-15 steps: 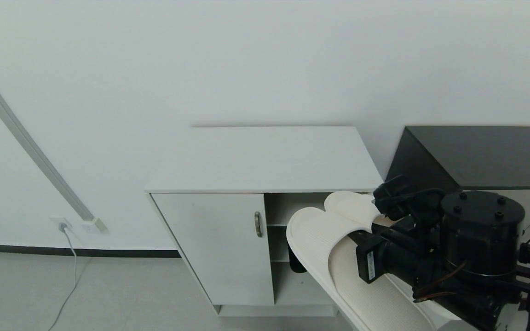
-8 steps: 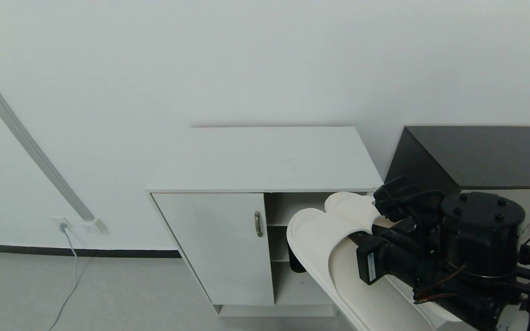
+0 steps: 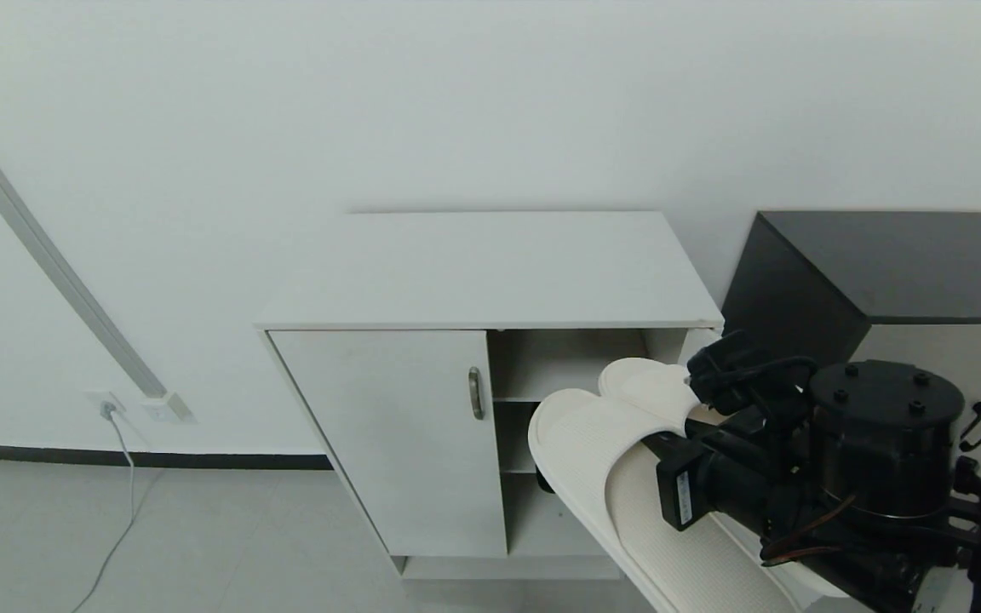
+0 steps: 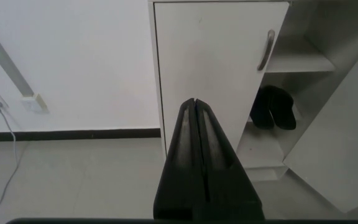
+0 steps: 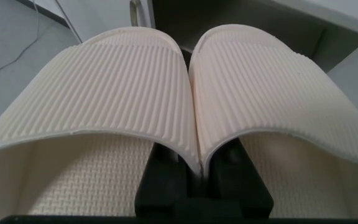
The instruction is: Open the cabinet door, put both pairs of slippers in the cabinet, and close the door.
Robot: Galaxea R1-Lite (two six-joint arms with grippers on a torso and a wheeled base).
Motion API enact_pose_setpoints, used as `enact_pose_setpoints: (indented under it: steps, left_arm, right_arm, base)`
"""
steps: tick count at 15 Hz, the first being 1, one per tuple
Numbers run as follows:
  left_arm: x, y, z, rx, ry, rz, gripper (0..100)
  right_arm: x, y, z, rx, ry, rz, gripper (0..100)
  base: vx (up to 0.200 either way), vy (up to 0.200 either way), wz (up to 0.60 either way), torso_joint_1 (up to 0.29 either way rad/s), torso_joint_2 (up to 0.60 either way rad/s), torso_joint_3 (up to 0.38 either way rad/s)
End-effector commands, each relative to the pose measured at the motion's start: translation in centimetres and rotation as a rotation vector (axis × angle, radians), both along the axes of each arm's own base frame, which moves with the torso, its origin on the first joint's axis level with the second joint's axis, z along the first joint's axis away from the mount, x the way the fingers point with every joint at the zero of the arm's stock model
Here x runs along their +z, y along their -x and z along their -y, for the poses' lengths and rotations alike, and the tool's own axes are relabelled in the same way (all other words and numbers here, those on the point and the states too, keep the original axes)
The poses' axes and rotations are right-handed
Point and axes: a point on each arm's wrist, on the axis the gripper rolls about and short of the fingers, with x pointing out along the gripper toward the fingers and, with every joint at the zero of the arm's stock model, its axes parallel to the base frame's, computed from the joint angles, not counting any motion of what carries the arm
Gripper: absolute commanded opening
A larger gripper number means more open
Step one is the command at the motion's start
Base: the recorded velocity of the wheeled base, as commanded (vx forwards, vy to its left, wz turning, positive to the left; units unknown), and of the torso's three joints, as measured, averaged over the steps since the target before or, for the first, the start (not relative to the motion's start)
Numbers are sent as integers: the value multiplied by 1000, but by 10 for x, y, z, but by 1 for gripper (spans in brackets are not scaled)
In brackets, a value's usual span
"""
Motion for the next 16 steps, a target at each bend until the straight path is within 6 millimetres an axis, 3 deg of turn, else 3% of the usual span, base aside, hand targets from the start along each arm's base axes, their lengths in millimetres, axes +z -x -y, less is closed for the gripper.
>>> enact_pose_setpoints:
  steps: [1,10,16]
  left_arm:
    - [0,0,0,1,0,0,0]
    - [0,0,0,1,0,0,0]
    - [0,0,0,1,0,0,0]
  right_arm:
    - [-2,1,1,-3,2,-2,0]
    - [-19,-1,-1,5,6,31,0]
    - [-18,-2,-3,2,-8,48,0]
  base:
    - [0,0,0,-232,549,300]
    - [0,0,0,-218,534,317]
    - [0,0,0,-172,493,322]
